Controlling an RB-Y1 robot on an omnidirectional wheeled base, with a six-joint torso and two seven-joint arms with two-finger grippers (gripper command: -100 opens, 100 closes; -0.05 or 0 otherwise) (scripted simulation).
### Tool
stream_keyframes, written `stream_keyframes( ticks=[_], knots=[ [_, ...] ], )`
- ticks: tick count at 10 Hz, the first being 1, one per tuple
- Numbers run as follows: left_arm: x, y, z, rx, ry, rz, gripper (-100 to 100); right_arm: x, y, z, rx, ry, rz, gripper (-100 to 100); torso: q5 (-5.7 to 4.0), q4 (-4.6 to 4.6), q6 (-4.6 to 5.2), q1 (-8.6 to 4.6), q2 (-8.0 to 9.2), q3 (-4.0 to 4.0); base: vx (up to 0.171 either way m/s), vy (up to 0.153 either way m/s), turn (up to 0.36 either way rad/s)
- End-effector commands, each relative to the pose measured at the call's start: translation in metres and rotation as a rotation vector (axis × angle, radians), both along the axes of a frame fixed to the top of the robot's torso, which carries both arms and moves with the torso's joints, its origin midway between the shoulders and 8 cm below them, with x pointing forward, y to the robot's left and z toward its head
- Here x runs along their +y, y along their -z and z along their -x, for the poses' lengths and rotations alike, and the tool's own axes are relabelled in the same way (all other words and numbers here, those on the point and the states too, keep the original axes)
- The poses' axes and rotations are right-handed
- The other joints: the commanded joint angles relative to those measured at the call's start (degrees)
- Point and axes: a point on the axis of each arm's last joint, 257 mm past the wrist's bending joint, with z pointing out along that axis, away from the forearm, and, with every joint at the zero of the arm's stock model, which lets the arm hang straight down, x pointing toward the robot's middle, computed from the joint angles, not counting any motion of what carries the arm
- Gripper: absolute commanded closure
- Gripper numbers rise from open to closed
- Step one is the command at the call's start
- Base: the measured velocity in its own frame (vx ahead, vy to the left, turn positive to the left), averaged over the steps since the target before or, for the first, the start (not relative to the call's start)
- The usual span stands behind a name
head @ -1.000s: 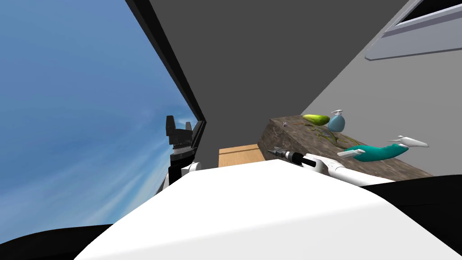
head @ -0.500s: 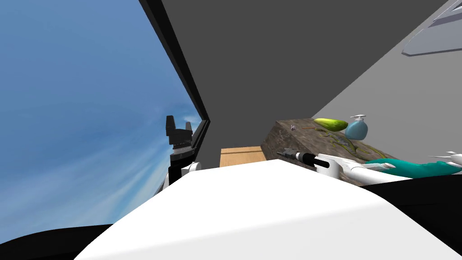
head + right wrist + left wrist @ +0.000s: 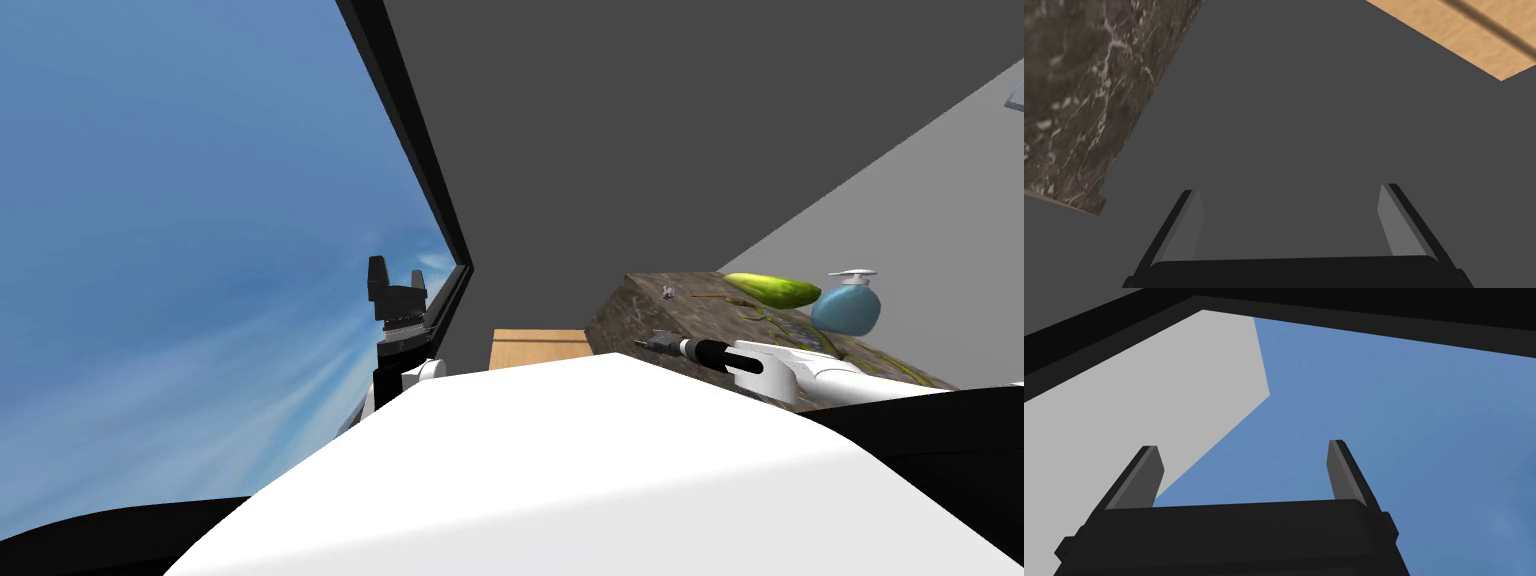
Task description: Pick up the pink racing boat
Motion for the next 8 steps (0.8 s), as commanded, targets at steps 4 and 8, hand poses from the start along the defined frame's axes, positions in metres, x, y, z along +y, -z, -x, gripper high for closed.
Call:
stream_keyframes(
  ticks=[4, 8],
  knots=[
    [0.0, 0.0, 0.0, 0.0, 0.001, 0.0, 0, -0.083, -0.029, 0.031, 0.071, 0.03, 0.185, -100, 0.02, -0.01, 0.03, 0.19, -0.06, -0.04, 0.065, -0.041, 0.142],
    [-0.001, 0.001, 0.0, 0.003, 0.003, 0.001, 0, -0.147, -0.063, 0.064, 0.14, 0.058, 0.336, -100, 0.03, 0.01, -0.05, 0.34, -0.16, -0.07, 0.087, -0.066, 0.173]
  ],
)
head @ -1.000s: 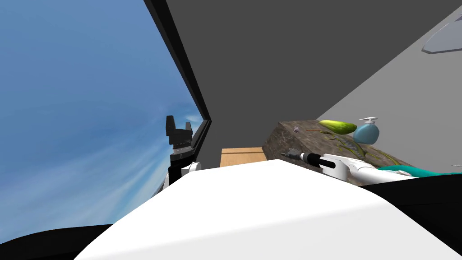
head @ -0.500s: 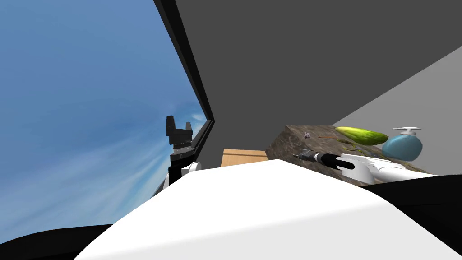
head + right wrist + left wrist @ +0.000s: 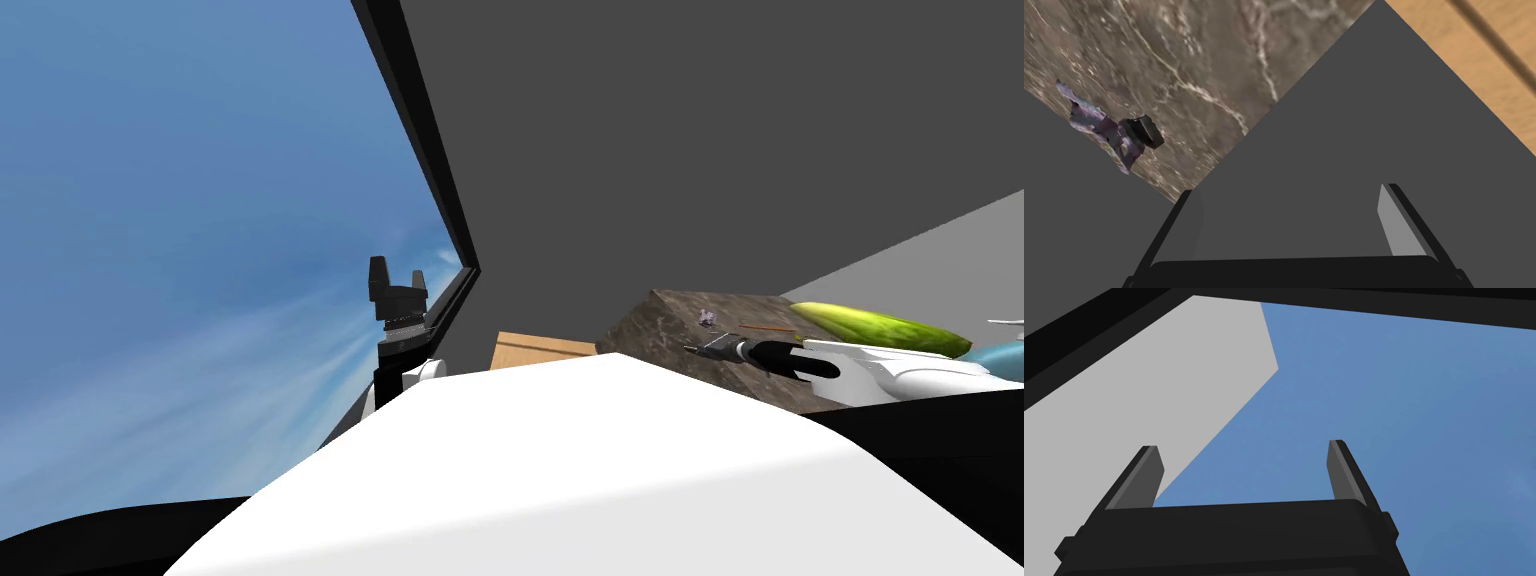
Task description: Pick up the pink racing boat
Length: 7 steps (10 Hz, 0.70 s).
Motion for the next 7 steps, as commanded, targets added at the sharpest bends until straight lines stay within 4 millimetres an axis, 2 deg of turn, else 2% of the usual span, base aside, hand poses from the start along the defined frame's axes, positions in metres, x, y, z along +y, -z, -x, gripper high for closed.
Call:
stream_keyframes(
  ticks=[1, 2, 3, 4, 6, 7],
  knots=[
    [0.0, 0.0, 0.0, 0.0, 0.0, 0.0, 0, -0.012, -0.012, 0.008, 0.014, 0.004, 0.03, -100, 0.0, 0.0, 0.0, 0.0, 0.0, 0.0, 0.065, -0.059, 0.083],
    [0.0, 0.0, 0.0, 0.0, 0.0, 0.0, 0, -0.012, -0.012, 0.008, 0.014, 0.004, 0.03, -100, 0.01, 0.01, 0.05, 0.06, 0.09, 0.04, 0.021, -0.023, -0.02],
    [0.0, 0.0, 0.0, 0.0, 0.0, 0.0, 0, -0.04, -0.029, 0.027, 0.054, 0.021, 0.101, -100, 0.04, 0.05, 0.07, 0.2, 0.24, 0.13, 0.044, -0.046, 0.176],
    [0.0, 0.0, 0.0, 0.0, 0.0, 0.0, 0, -0.05, -0.035, 0.036, 0.071, 0.027, 0.127, -100, 0.06, 0.05, 0.01, 0.14, 0.2, 0.12, 0.09, -0.099, 0.236],
    [0.0, 0.0, 0.0, 0.0, 0.0, 0.0, 0, -0.063, -0.041, 0.05, 0.098, 0.038, 0.16, -100, -0.03, -0.01, 0.03, -0.15, -0.02, -0.02, 0.094, -0.117, 0.117],
    [0.0, 0.0, 0.0, 0.0, 0.0, 0.0, 0, -0.059, -0.037, 0.045, 0.088, 0.034, 0.147, -100, -0.04, 0.0, 0.05, -0.1, 0.02, 0.01, 0.031, -0.044, 0.018]
  ],
)
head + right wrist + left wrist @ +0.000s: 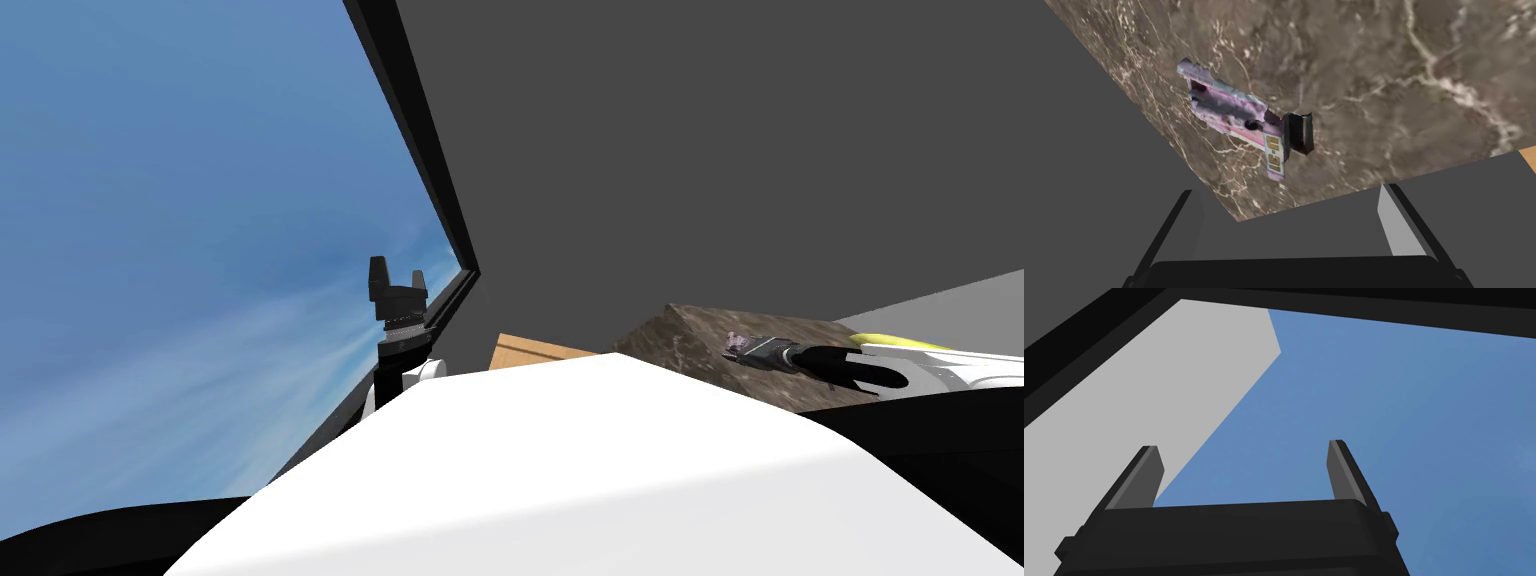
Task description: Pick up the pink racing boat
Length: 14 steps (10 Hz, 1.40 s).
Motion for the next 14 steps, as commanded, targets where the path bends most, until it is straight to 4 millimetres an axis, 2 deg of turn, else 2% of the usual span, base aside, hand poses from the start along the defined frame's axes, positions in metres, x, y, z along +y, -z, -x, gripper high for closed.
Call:
stream_keyframes(
  ticks=[1, 2, 6, 7, 12, 13, 14],
  knots=[
    [0.0, 0.0, 0.0, 0.0, 0.0, 0.0, 0, 0.0, 0.0, 0.0, 0.0, 0.0, 0.0, 0, 0.0, 0.0, 0.0, 0.0, 0.0, 0.0, 0.007, -0.009, 0.001],
    [0.0, 0.0, 0.0, 0.0, 0.0, 0.0, 0, -0.003, 0.003, 0.009, 0.0, 0.034, -0.003, -100, 0.04, 0.03, 0.01, 0.15, 0.11, 0.07, -0.061, -0.002, 0.208],
    [0.0, 0.0, 0.0, 0.0, 0.0, 0.0, 0, -0.015, 0.012, 0.045, 0.0, 0.167, -0.008, -100, 0.04, 0.21, 0.0, 0.04, 0.89, 0.52, -0.18, -0.043, 0.353],
    [0.0, 0.0, 0.0, 0.0, 0.0, 0.0, 0, -0.015, 0.012, 0.045, -0.001, 0.169, -0.008, -100, 0.03, 0.22, 0.0, 0.01, 0.9, 0.53, -0.118, -0.029, 0.097],
    [0.0, 0.0, 0.0, 0.0, 0.0, 0.0, 0, -0.027, 0.021, 0.09, -0.006, 0.332, -0.004, -100, -0.15, 0.19, -0.1, -0.19, 0.72, 0.43, -0.157, -0.005, 0.303],
    [0.0, 0.0, 0.0, 0.0, 0.0, 0.0, 0, -0.025, 0.019, 0.084, -0.005, 0.309, -0.005, -100, -0.21, 0.21, -0.11, -0.16, 0.77, 0.47, -0.087, 0.005, 0.057],
    [0.0, 0.0, 0.0, 0.0, 0.0, 0.0, 0, -0.025, 0.019, 0.084, -0.006, 0.316, -0.003, 100, -0.22, 0.16, -0.03, -0.21, 0.49, 0.32, -0.015, 0.001, -0.015]
  ],
)
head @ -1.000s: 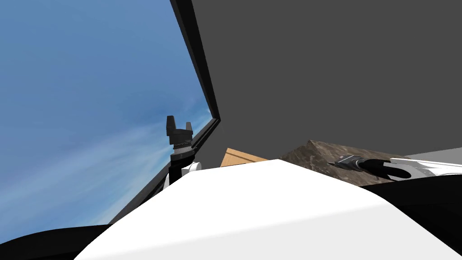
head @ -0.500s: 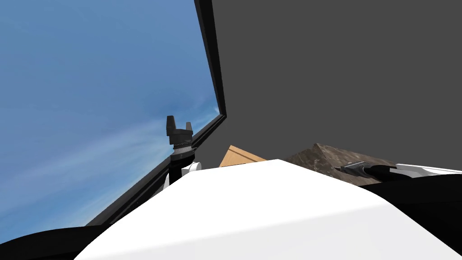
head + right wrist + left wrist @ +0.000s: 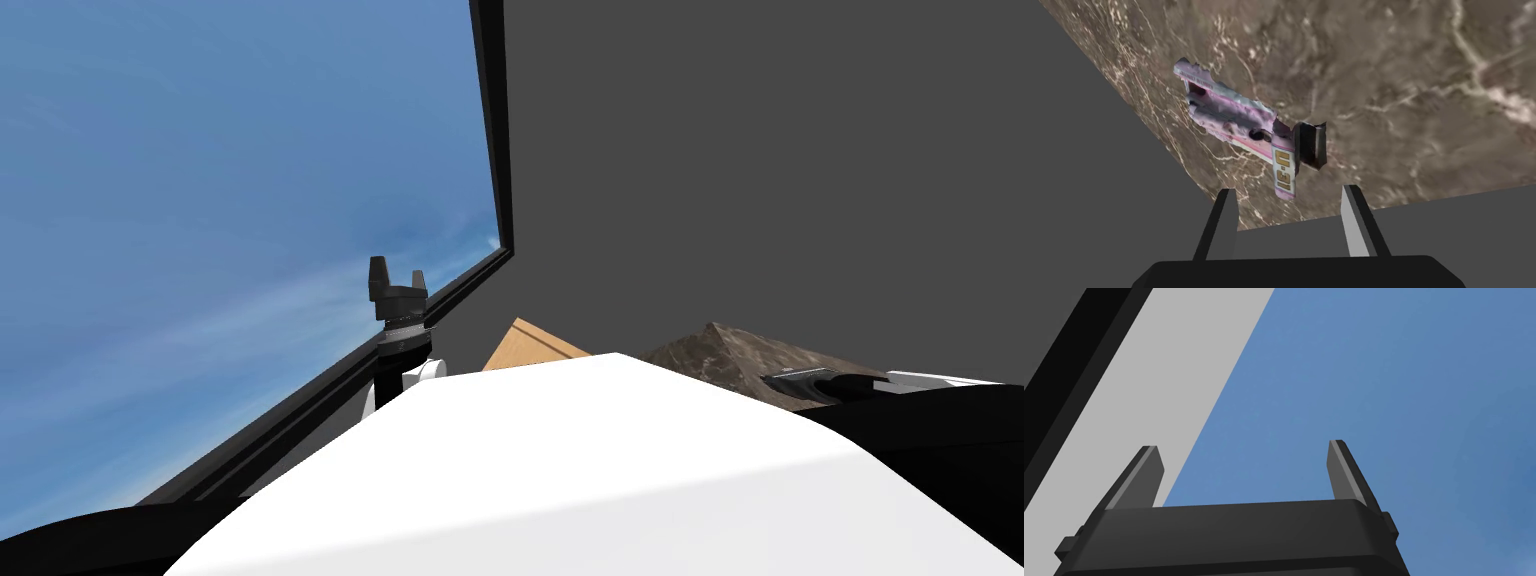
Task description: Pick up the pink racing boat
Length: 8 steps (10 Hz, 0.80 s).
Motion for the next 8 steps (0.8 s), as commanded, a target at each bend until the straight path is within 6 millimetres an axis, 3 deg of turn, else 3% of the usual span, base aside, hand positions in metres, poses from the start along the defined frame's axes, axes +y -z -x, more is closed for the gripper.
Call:
stream_keyframes(
  ticks=[1, 4, 5, 6, 8],
  knots=[
    [0.0, 0.0, 0.0, 0.0, 0.0, 0.0, 0, 0.0, 0.0, 0.0, 0.0, 0.0, 0.0, 100, 0.0, 0.0, 0.0, 0.0, 0.0, 0.0, -0.007, -0.001, 0.002],
    [0.0, 0.0, 0.0, 0.0, 0.0, 0.0, 0, -0.001, -0.001, 0.0, 0.0, 0.0, 0.003, 100, -0.14, -0.07, 0.0, -0.17, -0.2, -0.13, 0.0, 0.0, 0.0],
    [0.0, 0.0, 0.0, 0.0, 0.0, 0.0, 0, -0.001, -0.001, 0.0, 0.0, 0.0, 0.003, 0, -0.15, -0.07, -0.01, -0.18, -0.21, -0.14, 0.0, 0.0, 0.0],
    [0.0, 0.0, 0.0, 0.0, 0.0, 0.0, 0, 0.001, 0.0, -0.004, 0.001, -0.015, -0.003, 100, -0.15, -0.07, -0.01, -0.19, -0.22, -0.14, 0.067, -0.018, -0.191],
    [0.0, 0.0, 0.0, 0.0, 0.0, 0.0, 0, 0.005, -0.003, -0.022, 0.003, -0.08, -0.005, 100, -0.17, -0.17, 0.17, -0.17, -0.61, -0.36, 0.175, 0.007, -0.387]
  ],
)
